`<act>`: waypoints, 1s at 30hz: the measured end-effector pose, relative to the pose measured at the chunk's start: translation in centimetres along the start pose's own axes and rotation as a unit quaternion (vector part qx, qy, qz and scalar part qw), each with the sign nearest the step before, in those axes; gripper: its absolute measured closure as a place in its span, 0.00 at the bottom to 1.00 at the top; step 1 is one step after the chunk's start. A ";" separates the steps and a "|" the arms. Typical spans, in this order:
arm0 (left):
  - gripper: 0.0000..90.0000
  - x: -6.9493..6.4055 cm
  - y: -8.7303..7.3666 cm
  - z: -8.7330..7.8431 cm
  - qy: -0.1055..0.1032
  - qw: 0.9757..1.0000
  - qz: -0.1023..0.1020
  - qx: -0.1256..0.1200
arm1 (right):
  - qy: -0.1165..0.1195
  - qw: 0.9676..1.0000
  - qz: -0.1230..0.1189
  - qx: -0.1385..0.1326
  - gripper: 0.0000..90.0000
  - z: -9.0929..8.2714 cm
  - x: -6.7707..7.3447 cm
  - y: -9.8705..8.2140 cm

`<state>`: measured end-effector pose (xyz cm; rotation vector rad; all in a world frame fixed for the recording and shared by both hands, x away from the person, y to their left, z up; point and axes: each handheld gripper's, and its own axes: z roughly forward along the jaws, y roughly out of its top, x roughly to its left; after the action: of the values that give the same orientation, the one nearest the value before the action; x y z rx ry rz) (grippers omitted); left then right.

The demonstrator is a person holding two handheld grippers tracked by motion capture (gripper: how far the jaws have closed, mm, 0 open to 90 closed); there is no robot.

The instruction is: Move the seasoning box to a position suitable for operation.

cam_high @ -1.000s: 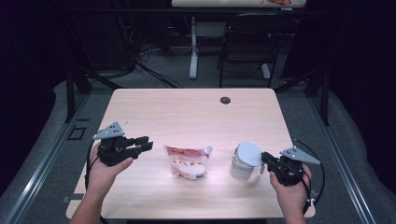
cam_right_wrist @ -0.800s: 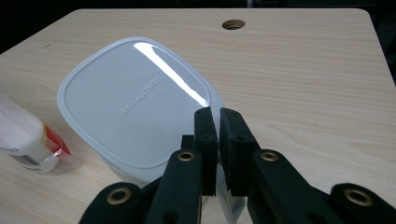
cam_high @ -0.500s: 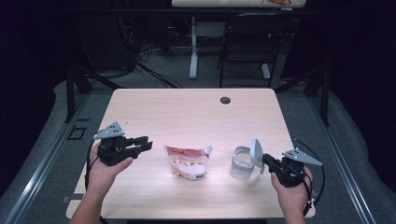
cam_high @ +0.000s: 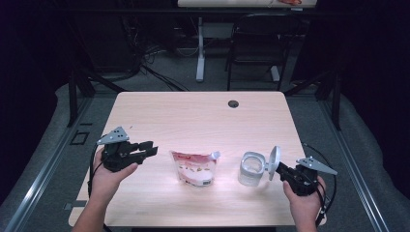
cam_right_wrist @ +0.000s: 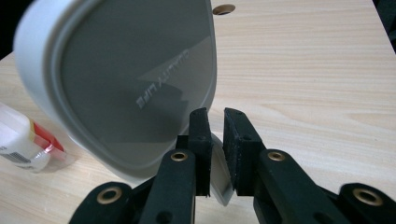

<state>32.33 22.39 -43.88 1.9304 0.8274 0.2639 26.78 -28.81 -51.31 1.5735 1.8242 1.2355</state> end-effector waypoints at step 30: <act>0.73 0.0 0.0 0.0 0.001 1.000 -0.001 -0.001 | -0.011 0.998 -0.034 0.049 0.95 0.3 0.6 -1.6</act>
<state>32.36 22.41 -43.93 1.9289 0.8299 0.2659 26.01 -28.08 -52.69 1.5576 1.9340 1.1085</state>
